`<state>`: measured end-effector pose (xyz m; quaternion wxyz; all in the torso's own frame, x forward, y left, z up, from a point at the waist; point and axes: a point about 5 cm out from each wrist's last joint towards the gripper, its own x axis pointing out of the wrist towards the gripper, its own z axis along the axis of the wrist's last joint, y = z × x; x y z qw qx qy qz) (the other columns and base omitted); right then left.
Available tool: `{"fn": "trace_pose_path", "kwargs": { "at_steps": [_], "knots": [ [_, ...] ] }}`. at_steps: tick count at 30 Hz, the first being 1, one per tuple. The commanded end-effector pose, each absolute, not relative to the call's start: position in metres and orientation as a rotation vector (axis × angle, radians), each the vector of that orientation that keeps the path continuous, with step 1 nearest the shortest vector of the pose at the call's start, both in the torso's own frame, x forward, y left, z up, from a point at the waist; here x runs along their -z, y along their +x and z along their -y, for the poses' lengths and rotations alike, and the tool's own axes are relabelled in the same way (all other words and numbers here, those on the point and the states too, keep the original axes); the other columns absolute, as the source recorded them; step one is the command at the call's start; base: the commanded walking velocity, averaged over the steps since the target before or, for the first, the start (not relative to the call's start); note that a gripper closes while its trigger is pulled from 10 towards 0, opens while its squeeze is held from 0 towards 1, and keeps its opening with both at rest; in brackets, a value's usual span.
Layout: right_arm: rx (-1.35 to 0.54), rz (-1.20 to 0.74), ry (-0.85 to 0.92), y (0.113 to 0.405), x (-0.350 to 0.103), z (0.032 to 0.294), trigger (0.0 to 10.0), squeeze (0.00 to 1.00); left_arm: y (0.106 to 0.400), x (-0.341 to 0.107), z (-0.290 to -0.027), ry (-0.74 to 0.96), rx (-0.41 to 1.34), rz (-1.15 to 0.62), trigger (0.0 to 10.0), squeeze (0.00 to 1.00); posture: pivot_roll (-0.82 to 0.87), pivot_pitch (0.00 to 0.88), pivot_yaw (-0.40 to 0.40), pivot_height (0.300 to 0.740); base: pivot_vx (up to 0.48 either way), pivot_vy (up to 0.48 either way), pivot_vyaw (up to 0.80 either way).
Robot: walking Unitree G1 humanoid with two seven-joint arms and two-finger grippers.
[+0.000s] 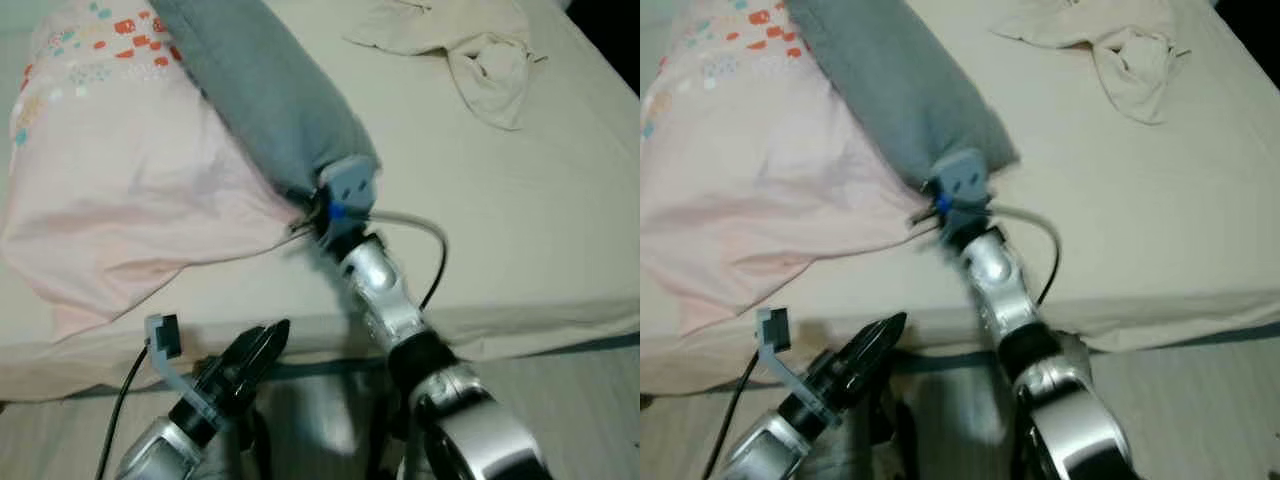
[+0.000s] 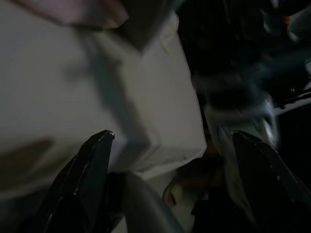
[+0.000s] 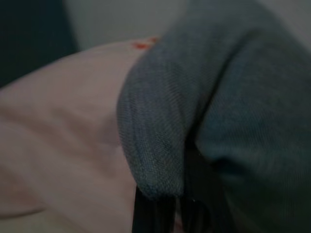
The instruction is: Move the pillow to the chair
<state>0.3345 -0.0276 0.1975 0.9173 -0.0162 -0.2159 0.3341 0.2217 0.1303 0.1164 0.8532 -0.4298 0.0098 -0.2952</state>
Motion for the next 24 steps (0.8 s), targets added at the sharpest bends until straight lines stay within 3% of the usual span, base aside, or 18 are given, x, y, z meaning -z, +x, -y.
{"fn": "trace_pose_path", "kwargs": {
  "at_steps": [1, 3, 9, 12, 15, 24],
  "knots": [
    [-0.899, 0.436, -0.008, 0.298, -0.189, 0.008, 0.0, 0.0, 0.228, -0.105, -0.118, -0.959, 0.614, -0.022, 10.0, 0.0, 0.06, 0.209, 0.039, 0.56, 0.0, 0.0, 0.0],
    [-1.032, 0.375, -0.034, 0.271, -0.174, 0.016, 0.0, 0.0, 0.244, -0.105, -0.11, -0.972, 0.646, 0.004, 10.0, 0.0, 0.01, 0.162, 0.034, 0.56, 0.0, 0.0, 0.0],
    [-1.103, 0.33, -0.084, 0.263, -0.167, 0.029, 0.0, 0.0, 0.261, -0.105, -0.098, -0.989, 0.675, 0.024, 10.0, 0.0, -0.03, 0.109, 0.026, 0.56, 0.0, 0.0, 0.0],
    [-1.214, 0.21, -0.207, 0.251, -0.151, 0.043, 0.0, 0.0, 0.269, -0.106, -0.09, -0.994, 0.702, 0.037, 10.0, 0.0, -0.05, 0.069, 0.02, 0.56, 0.0, 0.0, 0.0],
    [-1.089, 0.111, -0.301, 0.262, -0.138, 0.066, 0.0, 0.0, 0.273, -0.106, -0.086, -0.999, 0.714, 0.048, 10.0, 0.0, -0.06, 0.051, 0.016, 0.56, 0.0, 0.0, 0.0],
    [-0.871, 0.059, -0.3, 0.275, -0.153, 0.108, 0.0, 0.0, 0.286, -0.098, -0.087, -0.987, 0.683, 0.07, 10.0, 0.0, -0.07, 0.033, 0.019, 0.56, 0.0, 0.0, 0.0]
  ]
}}
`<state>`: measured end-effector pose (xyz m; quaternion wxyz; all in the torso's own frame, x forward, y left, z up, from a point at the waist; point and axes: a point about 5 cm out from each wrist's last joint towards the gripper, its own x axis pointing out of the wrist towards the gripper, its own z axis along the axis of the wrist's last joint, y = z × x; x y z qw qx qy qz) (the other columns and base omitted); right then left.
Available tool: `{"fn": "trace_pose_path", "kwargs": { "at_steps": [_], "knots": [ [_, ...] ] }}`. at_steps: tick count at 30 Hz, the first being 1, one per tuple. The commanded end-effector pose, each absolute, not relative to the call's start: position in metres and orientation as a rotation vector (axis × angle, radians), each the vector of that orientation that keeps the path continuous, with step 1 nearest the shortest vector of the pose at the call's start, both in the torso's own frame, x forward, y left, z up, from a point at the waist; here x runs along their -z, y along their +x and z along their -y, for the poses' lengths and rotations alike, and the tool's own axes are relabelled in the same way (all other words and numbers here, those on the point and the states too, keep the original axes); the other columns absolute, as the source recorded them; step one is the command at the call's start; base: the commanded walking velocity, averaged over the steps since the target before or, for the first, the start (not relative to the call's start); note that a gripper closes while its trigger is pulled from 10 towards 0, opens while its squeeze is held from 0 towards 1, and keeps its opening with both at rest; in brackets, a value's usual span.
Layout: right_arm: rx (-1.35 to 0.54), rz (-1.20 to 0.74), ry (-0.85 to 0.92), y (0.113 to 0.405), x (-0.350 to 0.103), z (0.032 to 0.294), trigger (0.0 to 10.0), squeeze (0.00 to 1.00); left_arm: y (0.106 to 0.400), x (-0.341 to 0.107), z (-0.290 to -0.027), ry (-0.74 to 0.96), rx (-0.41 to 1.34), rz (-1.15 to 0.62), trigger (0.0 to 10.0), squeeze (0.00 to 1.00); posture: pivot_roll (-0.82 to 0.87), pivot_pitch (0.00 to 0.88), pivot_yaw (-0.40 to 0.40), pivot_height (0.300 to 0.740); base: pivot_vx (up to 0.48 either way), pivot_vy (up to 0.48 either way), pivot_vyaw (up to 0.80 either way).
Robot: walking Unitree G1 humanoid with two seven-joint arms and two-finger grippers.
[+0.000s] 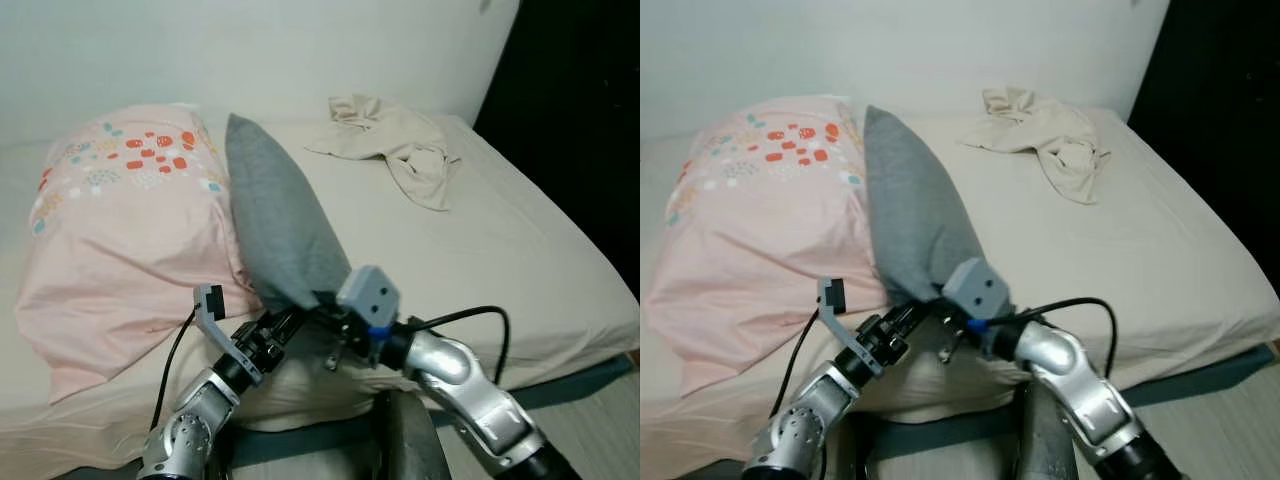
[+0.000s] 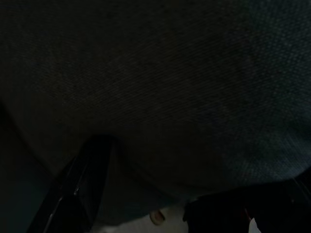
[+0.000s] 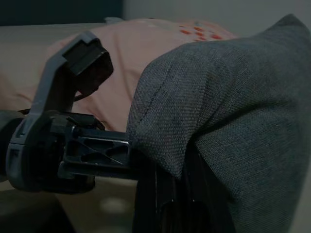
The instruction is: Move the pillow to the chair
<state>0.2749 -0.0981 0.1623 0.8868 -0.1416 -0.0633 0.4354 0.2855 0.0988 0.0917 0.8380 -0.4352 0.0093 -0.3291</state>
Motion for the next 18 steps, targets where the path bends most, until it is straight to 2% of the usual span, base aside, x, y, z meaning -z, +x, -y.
{"fn": "trace_pose_path", "kwargs": {
  "at_steps": [1, 3, 4, 8, 10, 15, 18],
  "knots": [
    [-0.802, 0.043, -0.321, 0.281, -0.153, 0.118, 0.0, 0.0, 0.289, -0.098, -0.09, -0.979, 0.663, 0.078, 10.0, 0.0, -0.07, 0.027, 0.019, 0.56, 0.0, 0.0, 0.0],
    [-0.753, 0.033, -0.334, 0.285, -0.153, 0.125, 0.0, 0.0, 0.291, -0.098, -0.092, -0.973, 0.65, 0.083, 10.0, 0.0, -0.07, 0.027, 0.019, 0.56, 0.0, 0.0, 0.0],
    [-0.637, -0.023, -0.36, 0.293, -0.149, 0.143, 0.0, 0.0, 0.298, -0.098, -0.1, -0.96, 0.601, 0.098, 10.0, 0.0, -0.08, 0.021, 0.019, 0.56, 0.0, 0.0, 0.0],
    [-0.545, -0.106, -0.392, 0.294, -0.139, 0.159, 0.0, 0.0, 0.307, -0.1, -0.111, -0.952, 0.563, 0.124, 10.0, 0.0, -0.09, 0.016, 0.022, 0.56, 0.0, 0.0, 0.0],
    [-0.532, -0.125, -0.397, 0.294, -0.136, 0.162, 0.0, 0.0, 0.308, -0.101, -0.113, -0.952, 0.56, 0.129, 10.0, 0.0, -0.09, 0.016, 0.022, 0.56, 0.0, 0.0, 0.0],
    [-0.636, -0.233, -0.397, 0.28, -0.118, 0.151, 0.0, 0.0, 0.313, -0.104, -0.114, -0.95, 0.576, 0.151, 10.0, 0.0, -0.1, 0.017, 0.03, 0.56, 0.0, 0.0, 0.0],
    [-0.695, -0.302, -0.426, 0.272, -0.104, 0.142, 0.0, 0.0, 0.313, -0.109, -0.105, -0.955, 0.636, 0.157, 10.0, 0.0, -0.1, 0.013, 0.03, 0.56, 0.0, 0.0, 0.0]
  ]
}}
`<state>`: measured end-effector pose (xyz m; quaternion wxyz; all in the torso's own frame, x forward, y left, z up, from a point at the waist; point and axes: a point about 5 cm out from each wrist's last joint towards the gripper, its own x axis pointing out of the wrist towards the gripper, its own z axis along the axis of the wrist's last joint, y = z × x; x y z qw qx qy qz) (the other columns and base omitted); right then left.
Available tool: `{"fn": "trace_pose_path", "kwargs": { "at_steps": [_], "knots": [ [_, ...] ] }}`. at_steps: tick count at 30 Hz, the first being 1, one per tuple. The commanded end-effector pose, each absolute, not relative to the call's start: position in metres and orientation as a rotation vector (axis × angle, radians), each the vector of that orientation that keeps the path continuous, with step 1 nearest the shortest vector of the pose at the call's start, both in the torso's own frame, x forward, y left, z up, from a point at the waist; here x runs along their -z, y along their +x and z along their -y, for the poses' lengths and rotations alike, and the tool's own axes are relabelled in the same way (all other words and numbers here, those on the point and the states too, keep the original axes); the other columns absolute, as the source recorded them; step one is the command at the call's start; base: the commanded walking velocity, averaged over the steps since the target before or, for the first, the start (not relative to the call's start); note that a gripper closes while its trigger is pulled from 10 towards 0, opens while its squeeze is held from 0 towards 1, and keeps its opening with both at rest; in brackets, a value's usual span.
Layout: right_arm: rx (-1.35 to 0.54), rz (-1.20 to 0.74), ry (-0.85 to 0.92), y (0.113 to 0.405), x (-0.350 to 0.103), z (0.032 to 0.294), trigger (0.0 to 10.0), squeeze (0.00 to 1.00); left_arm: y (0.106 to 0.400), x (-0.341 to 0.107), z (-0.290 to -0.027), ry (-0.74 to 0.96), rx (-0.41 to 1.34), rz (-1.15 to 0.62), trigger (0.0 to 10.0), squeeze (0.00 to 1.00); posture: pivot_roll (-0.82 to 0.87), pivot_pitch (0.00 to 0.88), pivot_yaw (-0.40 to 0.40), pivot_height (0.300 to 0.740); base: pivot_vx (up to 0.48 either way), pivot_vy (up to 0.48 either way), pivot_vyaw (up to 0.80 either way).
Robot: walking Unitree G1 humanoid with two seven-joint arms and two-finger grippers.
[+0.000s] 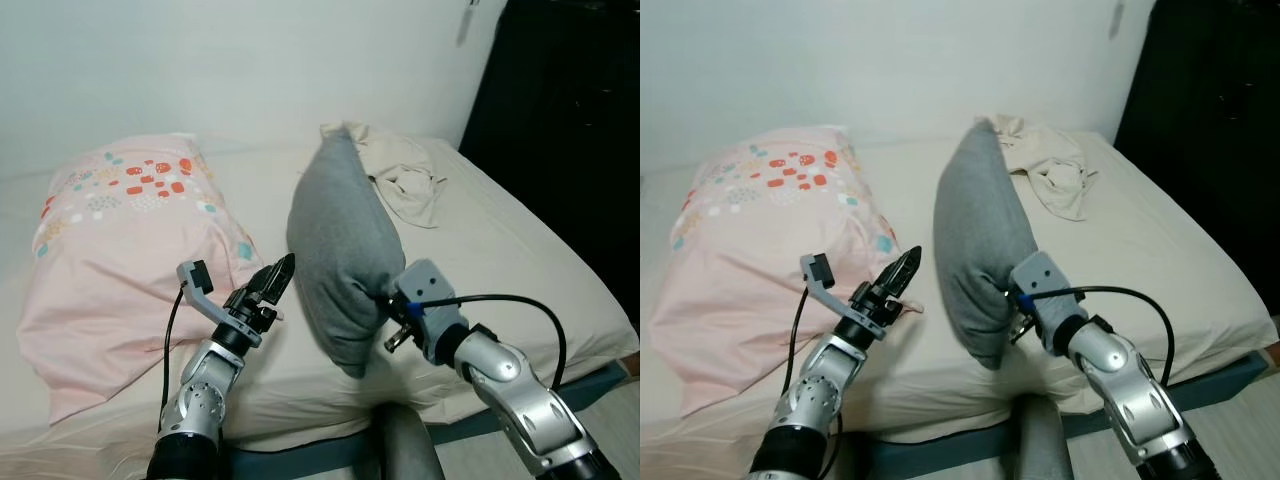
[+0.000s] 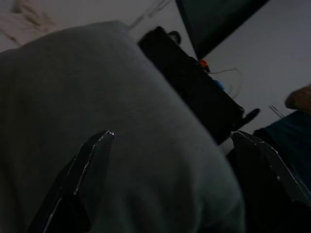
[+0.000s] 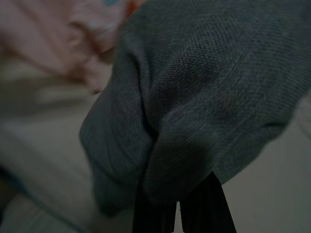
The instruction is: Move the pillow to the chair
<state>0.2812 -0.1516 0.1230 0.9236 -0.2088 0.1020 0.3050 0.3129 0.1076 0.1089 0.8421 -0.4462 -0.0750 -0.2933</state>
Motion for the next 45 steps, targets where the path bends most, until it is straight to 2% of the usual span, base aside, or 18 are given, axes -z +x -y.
{"fn": "trace_pose_path", "kwargs": {
  "at_steps": [1, 6, 8, 9, 14, 16, 18, 21, 25, 26, 31, 39, 45],
  "knots": [
    [-0.693, -0.314, -0.454, 0.271, -0.1, 0.142, 0.0, 0.0, 0.312, -0.111, -0.101, -0.954, 0.667, 0.16, 10.0, 0.0, -0.1, 0.013, 0.03, 0.56, 0.0, 0.0, 0.0],
    [-0.62, -0.32, -0.543, 0.28, -0.097, 0.148, 0.0, 0.0, 0.31, -0.116, -0.092, -0.938, 0.729, 0.168, 10.0, 0.0, -0.1, 0.012, 0.034, 0.56, 0.0, 0.0, 0.0],
    [-0.5, -0.248, -0.558, 0.297, -0.11, 0.157, 0.0, 0.0, 0.31, -0.115, -0.09, -0.926, 0.741, 0.162, 10.0, 0.0, -0.1, 0.011, 0.035, 0.56, 0.0, 0.0, 0.0],
    [-0.5, -0.248, -0.558, 0.297, -0.11, 0.157, 0.0, 0.0, 0.31, -0.115, -0.09, -0.926, 0.741, 0.162, 10.0, 0.0, -0.1, 0.011, 0.035, 0.56, 0.0, 0.0, 0.0],
    [-0.38, 0.019, -0.391, 0.318, -0.165, 0.161, 0.0, 0.0, 0.31, -0.107, -0.088, -0.911, 0.724, 0.142, 10.0, 0.0, -0.1, 0.007, 0.033, 0.56, 0.0, 0.0, 0.0],
    [-0.359, 0.053, -0.347, 0.32, -0.174, 0.163, 0.0, 0.0, 0.312, -0.105, -0.088, -0.909, 0.712, 0.135, 10.0, 0.0, -0.1, 0.0, 0.032, 0.56, 0.0, 0.0, 0.0],
    [-0.234, 0.042, -0.25, 0.329, -0.18, 0.178, 0.0, 0.0, 0.316, -0.098, -0.091, -0.901, 0.652, 0.108, 10.0, 0.0, -0.11, 0.0, 0.03, 0.56, 0.0, 0.0, 0.0],
    [-0.141, -0.024, -0.116, 0.335, -0.166, 0.193, 0.0, 0.0, 0.319, -0.084, -0.098, -0.854, 0.567, 0.048, 10.0, 0.0, -0.11, 0.0, 0.028, 0.56, 0.0, 0.0, 0.0],
    [-0.128, -0.047, 0.117, 0.33, -0.139, 0.198, 0.0, 0.0, 0.315, -0.051, -0.125, -0.765, 0.377, -0.082, 10.0, 0.0, -0.11, 0.0, 0.029, 0.56, 0.0, 0.0, 0.0],
    [-0.128, -0.047, 0.117, 0.33, -0.139, 0.198, 0.0, 0.0, 0.315, -0.051, -0.125, -0.765, 0.377, -0.082, 10.0, 0.0, -0.11, 0.0, 0.029, 0.56, 0.0, 0.0, 0.0],
    [-0.096, -0.115, 0.156, 0.324, -0.111, 0.196, 0.0, 0.0, 0.319, -0.051, -0.165, -0.712, 0.193, -0.049, 10.0, 0.0, -0.11, 0.0, 0.028, 0.585, 0.0, 0.0, 0.0],
    [-0.086, -0.163, 0.166, 0.321, -0.093, 0.194, 0.0, 0.0, 0.328, -0.066, -0.179, -0.701, 0.21, 0.027, 10.0, 0.0, -0.11, 0.0, 0.023, 0.605, 0.0, 0.0, 0.0],
    [-0.109, -0.128, 0.189, 0.328, -0.097, 0.19, 0.0, 0.0, 0.322, -0.054, -0.166, -0.718, 0.297, -0.014, 10.0, 0.0, -0.11, 0.0, 0.022, 0.635, 0.0, 0.0, 0.0]
  ]
}}
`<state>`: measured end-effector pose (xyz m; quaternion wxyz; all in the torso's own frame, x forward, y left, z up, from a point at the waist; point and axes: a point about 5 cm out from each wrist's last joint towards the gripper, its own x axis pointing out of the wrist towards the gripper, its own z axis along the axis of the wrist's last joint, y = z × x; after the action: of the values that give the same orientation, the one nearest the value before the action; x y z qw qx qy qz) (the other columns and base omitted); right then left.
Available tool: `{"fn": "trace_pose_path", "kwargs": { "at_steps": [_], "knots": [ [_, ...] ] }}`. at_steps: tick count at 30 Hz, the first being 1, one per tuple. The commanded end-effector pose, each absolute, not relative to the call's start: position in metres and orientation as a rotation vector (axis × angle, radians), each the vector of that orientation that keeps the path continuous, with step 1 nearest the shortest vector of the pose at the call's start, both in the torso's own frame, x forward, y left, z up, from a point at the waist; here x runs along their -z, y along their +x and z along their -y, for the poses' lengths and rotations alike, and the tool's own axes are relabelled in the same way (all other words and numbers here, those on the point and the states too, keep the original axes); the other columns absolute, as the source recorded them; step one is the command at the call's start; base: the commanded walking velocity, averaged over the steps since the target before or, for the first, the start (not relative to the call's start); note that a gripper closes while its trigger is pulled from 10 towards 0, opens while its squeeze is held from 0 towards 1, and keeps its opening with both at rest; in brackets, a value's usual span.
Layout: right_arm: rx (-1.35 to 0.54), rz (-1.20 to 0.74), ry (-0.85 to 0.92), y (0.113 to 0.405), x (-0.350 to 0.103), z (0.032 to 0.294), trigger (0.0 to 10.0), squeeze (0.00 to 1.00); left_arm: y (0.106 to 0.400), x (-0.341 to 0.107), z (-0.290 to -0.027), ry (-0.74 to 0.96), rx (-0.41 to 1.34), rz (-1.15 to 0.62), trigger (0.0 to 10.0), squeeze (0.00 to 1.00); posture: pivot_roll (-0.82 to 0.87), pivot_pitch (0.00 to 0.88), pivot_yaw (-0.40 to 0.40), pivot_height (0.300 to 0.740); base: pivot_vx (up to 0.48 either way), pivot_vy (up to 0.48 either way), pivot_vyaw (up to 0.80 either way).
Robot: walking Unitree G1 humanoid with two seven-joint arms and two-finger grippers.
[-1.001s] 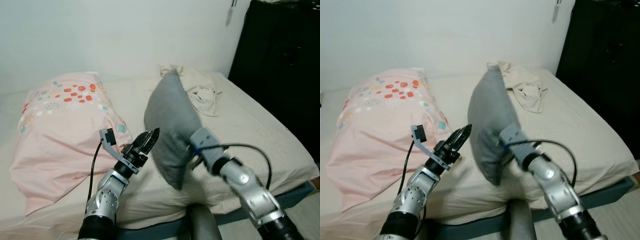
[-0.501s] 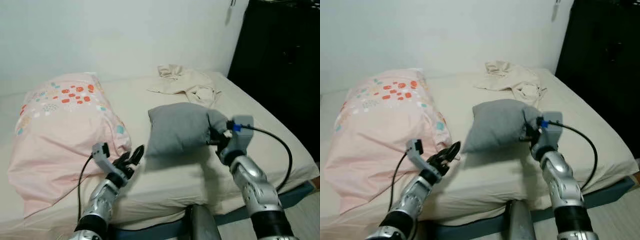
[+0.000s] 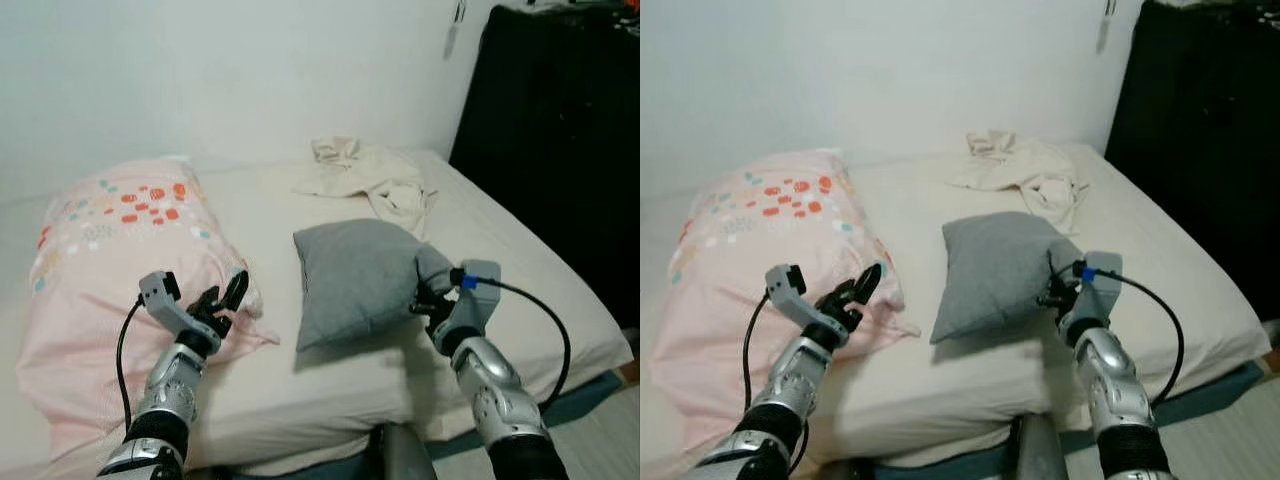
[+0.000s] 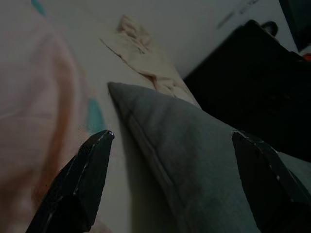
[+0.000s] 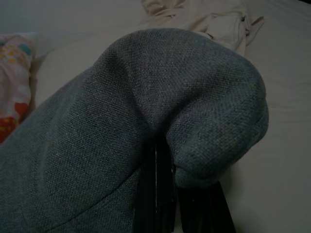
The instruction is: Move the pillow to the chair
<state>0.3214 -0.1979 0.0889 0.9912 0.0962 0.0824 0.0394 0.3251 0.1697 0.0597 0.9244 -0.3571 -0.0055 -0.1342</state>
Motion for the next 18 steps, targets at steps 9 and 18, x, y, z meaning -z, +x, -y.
{"fn": "trace_pose_path", "kwargs": {
  "at_steps": [9, 18],
  "knots": [
    [-0.133, -0.157, 0.186, 0.326, -0.083, 0.183, 0.0, 0.0, 0.309, -0.034, -0.17, -0.703, 0.243, -0.102, 10.0, 0.0, -0.1, 0.0, 0.027, 0.67, 0.0, 0.0, 0.0],
    [-0.155, -0.166, 0.193, 0.328, -0.077, 0.175, 0.0, 0.0, 0.306, -0.024, -0.188, -0.624, 0.117, -0.199, 10.0, 0.0, -0.08, 0.0, 0.029, 0.705, 0.0, 0.0, 0.0]
  ]
}}
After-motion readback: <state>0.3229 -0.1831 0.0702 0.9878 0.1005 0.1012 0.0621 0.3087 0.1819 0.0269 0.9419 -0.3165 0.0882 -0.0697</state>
